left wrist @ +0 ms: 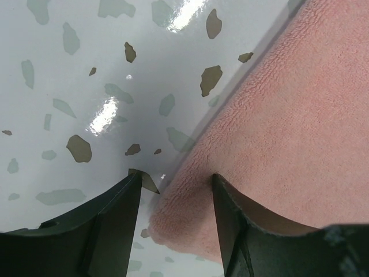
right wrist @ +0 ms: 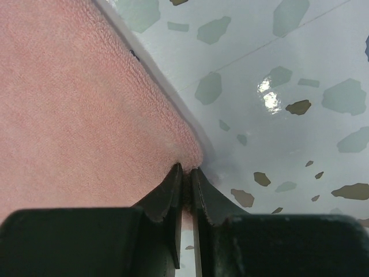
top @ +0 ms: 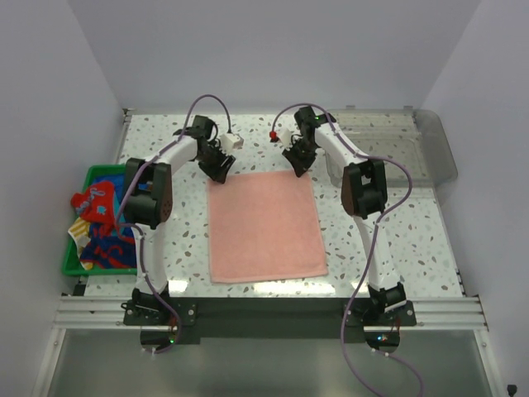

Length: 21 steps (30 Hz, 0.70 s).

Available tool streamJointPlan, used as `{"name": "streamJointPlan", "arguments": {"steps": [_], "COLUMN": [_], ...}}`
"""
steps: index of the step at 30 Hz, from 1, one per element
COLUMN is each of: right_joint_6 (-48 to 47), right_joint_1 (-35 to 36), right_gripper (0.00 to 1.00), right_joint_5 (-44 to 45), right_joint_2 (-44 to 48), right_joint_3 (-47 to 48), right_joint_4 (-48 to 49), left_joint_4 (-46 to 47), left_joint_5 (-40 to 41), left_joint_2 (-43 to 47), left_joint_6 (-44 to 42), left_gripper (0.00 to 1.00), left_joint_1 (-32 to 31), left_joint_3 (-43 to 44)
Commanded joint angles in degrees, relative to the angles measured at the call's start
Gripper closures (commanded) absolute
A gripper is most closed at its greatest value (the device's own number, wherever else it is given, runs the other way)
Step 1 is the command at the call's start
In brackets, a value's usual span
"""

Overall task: Fold and stack the towels
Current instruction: Fold the towel

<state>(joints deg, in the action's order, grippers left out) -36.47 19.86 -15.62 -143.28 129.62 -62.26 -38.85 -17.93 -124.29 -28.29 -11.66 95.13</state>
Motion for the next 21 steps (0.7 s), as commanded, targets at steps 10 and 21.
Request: {"name": "streamJointPlan", "arguments": {"steps": [10,21], "right_joint_6": [0.34,0.96], "right_joint_1": [-0.17,-0.08], "right_gripper": [0.95,0.99], "right_joint_5": [1.82,2.87], "right_joint_2": [-0.51,-0.51], "right_joint_3": [-2.27,-2.27], "right_joint_4": [-0.76,0.21], "left_joint_4": [-3.95,-7.55], "left_joint_5": [4.22,7.47], "left_joint_2": [-0.16,-1.74], "left_joint_6": [-0.97,-1.41], "left_gripper": [0.43,0.56], "left_joint_1": [1.64,1.99], "left_joint_3": [-2.58,-3.28]}}
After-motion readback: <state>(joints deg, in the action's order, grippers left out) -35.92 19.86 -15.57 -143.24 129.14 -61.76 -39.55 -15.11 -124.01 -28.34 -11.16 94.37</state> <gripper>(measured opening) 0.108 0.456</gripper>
